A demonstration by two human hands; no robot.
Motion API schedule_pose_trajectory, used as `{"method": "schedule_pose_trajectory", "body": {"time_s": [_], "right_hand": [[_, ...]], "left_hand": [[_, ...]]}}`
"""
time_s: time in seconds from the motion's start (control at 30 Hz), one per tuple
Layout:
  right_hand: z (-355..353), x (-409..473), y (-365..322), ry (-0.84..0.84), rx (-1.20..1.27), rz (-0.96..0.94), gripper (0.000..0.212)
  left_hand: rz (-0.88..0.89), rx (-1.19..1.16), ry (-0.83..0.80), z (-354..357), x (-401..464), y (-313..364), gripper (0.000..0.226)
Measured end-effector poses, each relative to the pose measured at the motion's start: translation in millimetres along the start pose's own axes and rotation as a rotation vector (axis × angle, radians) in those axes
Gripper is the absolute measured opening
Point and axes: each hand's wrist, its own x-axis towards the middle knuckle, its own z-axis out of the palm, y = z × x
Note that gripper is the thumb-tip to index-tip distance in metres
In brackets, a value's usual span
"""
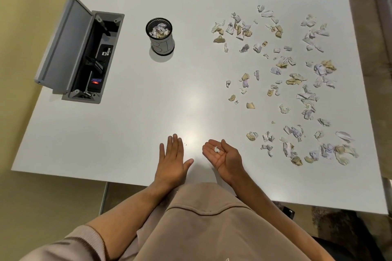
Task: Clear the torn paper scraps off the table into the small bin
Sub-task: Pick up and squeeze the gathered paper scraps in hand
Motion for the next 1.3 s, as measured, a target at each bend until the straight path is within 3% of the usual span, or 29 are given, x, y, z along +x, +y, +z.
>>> {"method": "schedule_pose_trajectory", "body": {"time_s": [0.27, 0.47, 0.57, 0.73, 0.97, 1.3], "right_hand": [[-4, -10, -4, 0.001, -0.017, 0.032, 0.038], [-15, -14, -9, 0.027, -0.040, 0.028, 0.039], [-19, -14, -11, 0.030, -0.043, 0.023, 0.040], [-24, -19, -9, 0.023, -0.055, 0.034, 0.039], [-31, -24, -6, 0.000, -0.069, 0.051, 0.039], [-34, -24, -10, -0.029, -0.097, 0.062, 0.038]], "left_hand": [[-0.038, -0.080, -0.001, -4, 4, 35, 0.069], [-0.023, -0.297, 0.290, -13, -2, 18, 0.057], [0.020, -0.347, 0.305, -17, 5, 4, 0.050], [0.154, -0.242, 0.274, -33, 25, -1, 0.019], [0.133, -0.224, 0.331, -24, 28, 12, 0.007], [0.159, 0.026, 0.251, -28, 13, 26, 0.028]]}}
